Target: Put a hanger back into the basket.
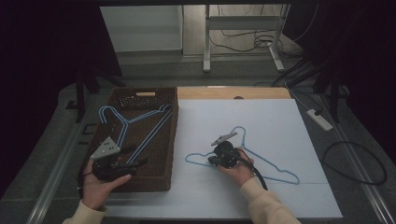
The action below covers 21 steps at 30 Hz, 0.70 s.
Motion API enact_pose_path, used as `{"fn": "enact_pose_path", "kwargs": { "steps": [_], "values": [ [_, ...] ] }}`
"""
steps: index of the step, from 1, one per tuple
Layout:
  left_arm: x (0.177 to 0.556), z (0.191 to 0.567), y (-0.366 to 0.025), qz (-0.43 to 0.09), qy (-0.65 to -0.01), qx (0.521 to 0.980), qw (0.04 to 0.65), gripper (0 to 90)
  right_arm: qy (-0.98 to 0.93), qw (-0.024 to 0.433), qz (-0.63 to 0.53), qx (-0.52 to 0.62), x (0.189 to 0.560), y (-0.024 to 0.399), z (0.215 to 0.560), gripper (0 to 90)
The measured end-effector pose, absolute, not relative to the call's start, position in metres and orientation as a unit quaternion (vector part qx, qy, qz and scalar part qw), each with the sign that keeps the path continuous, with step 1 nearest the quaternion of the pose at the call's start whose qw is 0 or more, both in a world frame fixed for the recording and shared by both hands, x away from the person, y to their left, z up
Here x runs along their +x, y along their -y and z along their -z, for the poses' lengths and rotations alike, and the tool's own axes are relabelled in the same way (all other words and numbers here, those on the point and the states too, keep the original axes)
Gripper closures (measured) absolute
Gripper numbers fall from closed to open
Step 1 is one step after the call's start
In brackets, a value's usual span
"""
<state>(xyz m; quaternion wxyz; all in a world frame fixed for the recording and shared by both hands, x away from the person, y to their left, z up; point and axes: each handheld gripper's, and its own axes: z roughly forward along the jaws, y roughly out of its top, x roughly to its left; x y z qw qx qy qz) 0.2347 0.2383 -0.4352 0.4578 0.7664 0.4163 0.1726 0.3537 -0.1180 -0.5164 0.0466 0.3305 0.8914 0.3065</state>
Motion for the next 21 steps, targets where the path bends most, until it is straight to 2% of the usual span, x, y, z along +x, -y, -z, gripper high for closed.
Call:
{"fn": "enact_pose_path", "kwargs": {
  "steps": [8,16,21],
  "values": [
    [0.234,0.433,-0.237,-0.174,-0.414,0.767,0.458,35.0,-0.893,0.029,-0.308,0.327,0.348,0.119,0.518,90.0],
    [0.234,0.434,-0.237,-0.174,-0.415,0.766,0.458,35.0,-0.906,-0.007,-0.303,0.296,0.320,0.123,0.516,90.0],
    [0.233,0.433,-0.238,-0.175,-0.415,0.766,0.459,35.0,-0.905,0.001,-0.311,0.289,0.310,0.125,0.515,90.0]
  ]
}}
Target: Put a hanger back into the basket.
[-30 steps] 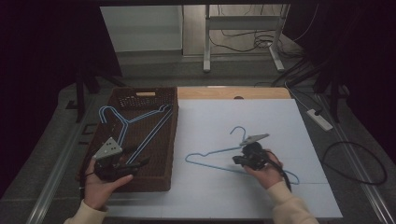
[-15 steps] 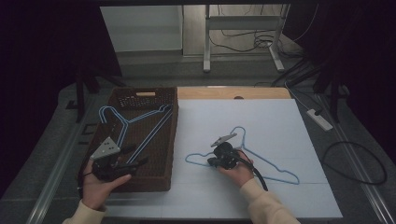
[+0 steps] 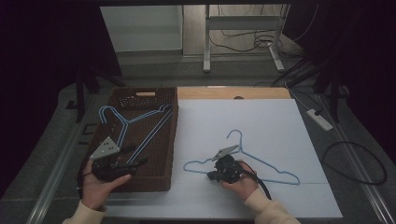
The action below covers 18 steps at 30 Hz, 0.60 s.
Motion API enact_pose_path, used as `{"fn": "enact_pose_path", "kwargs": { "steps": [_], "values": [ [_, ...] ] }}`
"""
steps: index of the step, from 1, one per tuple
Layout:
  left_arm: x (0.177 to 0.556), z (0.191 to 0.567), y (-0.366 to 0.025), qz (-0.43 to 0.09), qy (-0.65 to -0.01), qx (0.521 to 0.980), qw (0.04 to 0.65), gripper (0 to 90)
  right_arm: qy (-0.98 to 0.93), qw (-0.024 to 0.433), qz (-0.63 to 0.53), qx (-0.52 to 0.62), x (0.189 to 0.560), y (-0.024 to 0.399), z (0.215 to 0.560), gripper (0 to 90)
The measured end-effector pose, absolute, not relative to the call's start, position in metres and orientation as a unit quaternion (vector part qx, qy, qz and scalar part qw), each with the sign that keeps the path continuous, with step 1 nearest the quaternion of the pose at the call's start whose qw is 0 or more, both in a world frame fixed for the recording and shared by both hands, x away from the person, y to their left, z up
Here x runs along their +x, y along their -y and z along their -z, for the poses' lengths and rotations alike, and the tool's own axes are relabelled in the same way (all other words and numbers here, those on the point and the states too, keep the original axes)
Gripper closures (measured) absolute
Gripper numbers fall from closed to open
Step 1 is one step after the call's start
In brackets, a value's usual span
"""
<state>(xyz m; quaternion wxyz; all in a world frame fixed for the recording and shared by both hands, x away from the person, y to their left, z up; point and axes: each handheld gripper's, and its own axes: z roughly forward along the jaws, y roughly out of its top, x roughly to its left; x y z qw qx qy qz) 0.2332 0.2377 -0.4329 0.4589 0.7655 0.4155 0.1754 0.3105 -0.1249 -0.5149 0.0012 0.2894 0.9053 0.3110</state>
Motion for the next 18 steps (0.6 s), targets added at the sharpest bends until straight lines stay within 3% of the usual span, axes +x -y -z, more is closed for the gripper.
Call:
{"fn": "enact_pose_path", "kwargs": {
  "steps": [5,18],
  "values": [
    [0.233,0.433,-0.238,-0.176,-0.416,0.765,0.459,35.0,-0.895,0.030,-0.322,0.307,0.326,0.123,0.516,90.0],
    [0.233,0.432,-0.239,-0.176,-0.415,0.766,0.459,35.0,-0.899,-0.029,-0.318,0.299,0.320,0.124,0.520,90.0]
  ]
}}
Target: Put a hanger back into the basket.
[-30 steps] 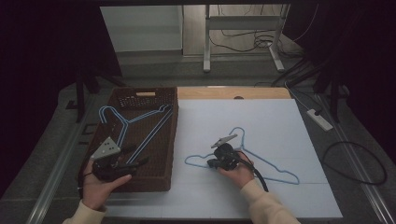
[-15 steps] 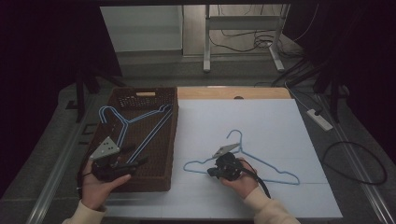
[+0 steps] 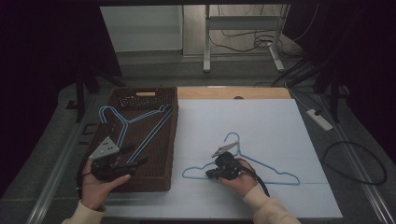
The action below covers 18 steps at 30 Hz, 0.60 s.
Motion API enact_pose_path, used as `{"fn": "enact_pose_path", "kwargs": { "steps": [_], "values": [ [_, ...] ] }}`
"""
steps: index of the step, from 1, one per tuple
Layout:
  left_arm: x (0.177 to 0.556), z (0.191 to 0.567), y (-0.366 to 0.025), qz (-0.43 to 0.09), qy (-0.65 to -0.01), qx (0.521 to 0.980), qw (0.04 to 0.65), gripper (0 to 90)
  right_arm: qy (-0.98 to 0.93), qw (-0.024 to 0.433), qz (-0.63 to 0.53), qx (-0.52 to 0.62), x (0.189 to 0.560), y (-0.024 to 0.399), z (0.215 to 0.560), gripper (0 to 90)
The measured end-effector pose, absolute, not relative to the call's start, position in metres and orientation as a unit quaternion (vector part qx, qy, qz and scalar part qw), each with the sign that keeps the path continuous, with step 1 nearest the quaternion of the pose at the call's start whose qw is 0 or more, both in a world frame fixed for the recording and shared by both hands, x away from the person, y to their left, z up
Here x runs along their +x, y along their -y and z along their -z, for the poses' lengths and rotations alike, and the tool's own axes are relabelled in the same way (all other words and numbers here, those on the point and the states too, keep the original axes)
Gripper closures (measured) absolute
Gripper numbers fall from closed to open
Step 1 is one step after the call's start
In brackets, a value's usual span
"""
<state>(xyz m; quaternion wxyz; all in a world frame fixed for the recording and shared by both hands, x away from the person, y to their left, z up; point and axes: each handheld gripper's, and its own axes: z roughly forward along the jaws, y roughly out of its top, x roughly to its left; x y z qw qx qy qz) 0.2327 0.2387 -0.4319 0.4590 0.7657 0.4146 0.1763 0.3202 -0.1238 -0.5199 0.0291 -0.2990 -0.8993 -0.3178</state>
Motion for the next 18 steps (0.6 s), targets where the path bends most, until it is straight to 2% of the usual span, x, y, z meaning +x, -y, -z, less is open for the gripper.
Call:
{"fn": "enact_pose_path", "kwargs": {
  "steps": [11,18],
  "values": [
    [0.232,0.431,-0.240,-0.177,-0.416,0.763,0.461,35.0,0.910,0.065,0.306,-0.274,0.285,0.135,0.519,90.0],
    [0.232,0.431,-0.239,-0.177,-0.414,0.765,0.460,35.0,0.911,0.052,0.307,-0.270,0.278,0.143,0.516,90.0]
  ]
}}
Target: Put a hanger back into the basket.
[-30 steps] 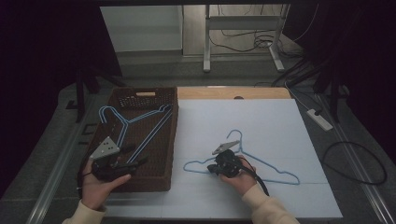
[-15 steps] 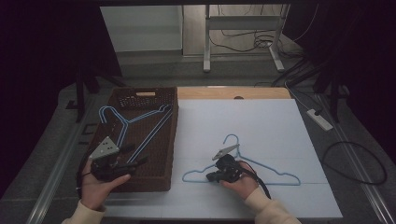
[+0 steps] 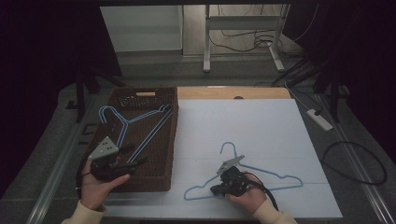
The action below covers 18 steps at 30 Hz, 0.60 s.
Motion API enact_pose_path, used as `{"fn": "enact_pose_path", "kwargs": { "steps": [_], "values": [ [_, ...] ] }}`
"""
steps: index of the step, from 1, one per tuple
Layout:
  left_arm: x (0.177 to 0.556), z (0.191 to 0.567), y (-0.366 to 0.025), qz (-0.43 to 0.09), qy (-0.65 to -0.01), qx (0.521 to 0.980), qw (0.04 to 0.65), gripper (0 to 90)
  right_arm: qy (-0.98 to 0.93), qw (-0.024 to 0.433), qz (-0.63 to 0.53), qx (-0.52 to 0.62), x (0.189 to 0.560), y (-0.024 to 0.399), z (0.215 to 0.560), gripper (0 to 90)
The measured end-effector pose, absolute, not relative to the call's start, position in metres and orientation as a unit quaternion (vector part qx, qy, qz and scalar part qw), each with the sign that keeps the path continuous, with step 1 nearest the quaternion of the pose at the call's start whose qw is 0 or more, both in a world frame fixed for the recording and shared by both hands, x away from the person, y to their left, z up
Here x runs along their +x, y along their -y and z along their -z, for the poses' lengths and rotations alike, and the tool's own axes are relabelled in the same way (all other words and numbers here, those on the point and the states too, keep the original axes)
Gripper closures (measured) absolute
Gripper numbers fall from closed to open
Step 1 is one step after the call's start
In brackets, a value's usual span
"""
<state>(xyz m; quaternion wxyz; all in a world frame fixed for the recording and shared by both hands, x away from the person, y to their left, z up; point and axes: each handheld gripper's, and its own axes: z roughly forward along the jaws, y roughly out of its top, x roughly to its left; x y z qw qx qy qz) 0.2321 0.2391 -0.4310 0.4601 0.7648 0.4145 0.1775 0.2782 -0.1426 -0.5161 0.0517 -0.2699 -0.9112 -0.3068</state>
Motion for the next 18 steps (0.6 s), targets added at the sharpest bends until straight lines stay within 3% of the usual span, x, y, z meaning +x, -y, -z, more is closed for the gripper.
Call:
{"fn": "enact_pose_path", "kwargs": {
  "steps": [3,6,10,14,18],
  "values": [
    [0.232,0.431,-0.239,-0.177,-0.415,0.765,0.460,35.0,0.892,0.020,0.341,-0.297,0.289,0.158,0.499,90.0],
    [0.233,0.432,-0.239,-0.175,-0.415,0.765,0.460,35.0,0.868,-0.041,0.358,-0.343,0.305,0.183,0.479,90.0],
    [0.233,0.433,-0.237,-0.173,-0.413,0.767,0.459,35.0,0.837,-0.082,0.342,-0.420,0.329,0.215,0.475,87.4],
    [0.233,0.433,-0.236,-0.173,-0.413,0.767,0.460,34.9,0.824,-0.082,0.332,-0.452,0.342,0.227,0.479,83.3],
    [0.234,0.434,-0.234,-0.170,-0.413,0.768,0.459,34.9,0.826,-0.069,0.312,-0.465,0.352,0.221,0.485,65.6]
  ]
}}
